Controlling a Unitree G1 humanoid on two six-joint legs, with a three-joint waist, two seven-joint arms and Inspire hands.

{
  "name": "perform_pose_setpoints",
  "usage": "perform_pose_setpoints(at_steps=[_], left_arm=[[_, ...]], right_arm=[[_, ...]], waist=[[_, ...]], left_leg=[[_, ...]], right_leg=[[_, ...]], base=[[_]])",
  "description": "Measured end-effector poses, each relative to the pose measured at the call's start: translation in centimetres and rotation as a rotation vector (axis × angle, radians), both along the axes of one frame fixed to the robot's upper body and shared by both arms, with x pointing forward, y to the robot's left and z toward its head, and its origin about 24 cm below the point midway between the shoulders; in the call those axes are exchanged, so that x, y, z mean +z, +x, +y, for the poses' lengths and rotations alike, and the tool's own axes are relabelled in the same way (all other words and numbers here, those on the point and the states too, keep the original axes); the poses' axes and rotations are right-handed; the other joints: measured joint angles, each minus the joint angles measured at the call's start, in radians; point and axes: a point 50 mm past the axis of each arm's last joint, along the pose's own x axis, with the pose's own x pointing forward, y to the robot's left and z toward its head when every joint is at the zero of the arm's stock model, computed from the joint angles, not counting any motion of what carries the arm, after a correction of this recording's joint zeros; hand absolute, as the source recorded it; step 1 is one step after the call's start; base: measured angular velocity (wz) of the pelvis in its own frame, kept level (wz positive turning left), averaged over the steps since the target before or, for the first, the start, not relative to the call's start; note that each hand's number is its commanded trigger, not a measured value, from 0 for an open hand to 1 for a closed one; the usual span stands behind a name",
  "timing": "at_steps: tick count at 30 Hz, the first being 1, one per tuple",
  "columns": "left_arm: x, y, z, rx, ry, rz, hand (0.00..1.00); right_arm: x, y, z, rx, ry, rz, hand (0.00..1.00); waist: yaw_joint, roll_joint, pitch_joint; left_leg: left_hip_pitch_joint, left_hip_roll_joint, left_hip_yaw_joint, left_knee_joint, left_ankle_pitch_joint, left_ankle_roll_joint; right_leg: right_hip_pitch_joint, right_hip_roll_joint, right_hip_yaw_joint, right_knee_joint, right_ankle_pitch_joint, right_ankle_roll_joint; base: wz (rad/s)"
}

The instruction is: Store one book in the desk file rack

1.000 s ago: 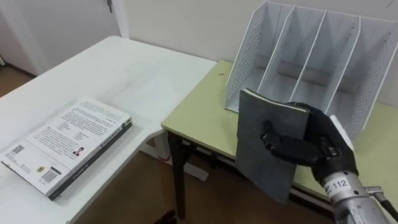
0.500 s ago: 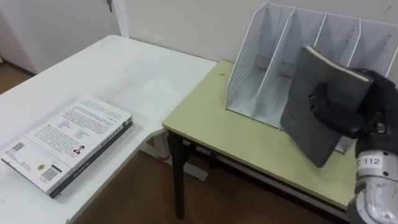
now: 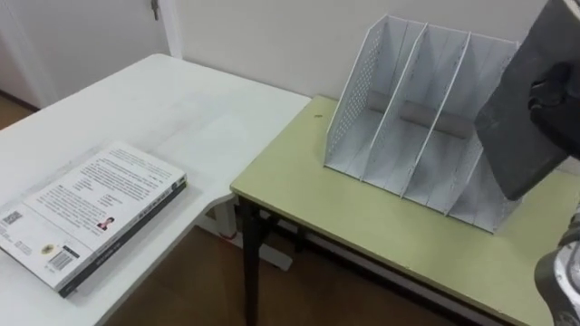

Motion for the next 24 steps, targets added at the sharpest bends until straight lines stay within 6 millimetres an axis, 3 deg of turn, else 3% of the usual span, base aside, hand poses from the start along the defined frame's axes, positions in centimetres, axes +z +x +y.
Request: perform_pose_setpoints(at_steps=[10, 15, 24], left_arm=[[0.0, 0.0, 0.2, 0.008, 0.010, 0.002, 0.00], [0.0, 0.2, 0.4, 0.018, 0.023, 0.003, 0.00], [0.0, 0.1, 0.4, 0.024, 0.024, 0.006, 0.00]], right_arm=[[1.4, 0.7, 0.3, 0.026, -0.016, -0.048, 1.00], [1.7, 0.9, 0.5, 0.046, -0.027, -0.053, 1.00], [1.8, 0.9, 0.5, 0.054, -0.030, -0.052, 1.00]], waist=[[-0.001, 0.000, 0.0060], [-0.001, -0.003, 0.0159], [0.000, -0.002, 0.0145]], left_leg=[[-0.006, 0.000, -0.007, -0.004, 0.000, 0.000], [-0.010, 0.000, -0.011, -0.004, 0.000, 0.000], [-0.012, -0.001, -0.010, 0.001, 0.000, 0.000]], right_leg=[[-0.001, -0.001, -0.007, -0.002, 0.001, 0.000], [-0.001, -0.002, -0.018, -0.005, 0.001, 0.000], [-0.001, -0.007, -0.029, -0.003, 0.001, 0.001]], base=[[0.00], [0.03], [0.01]])
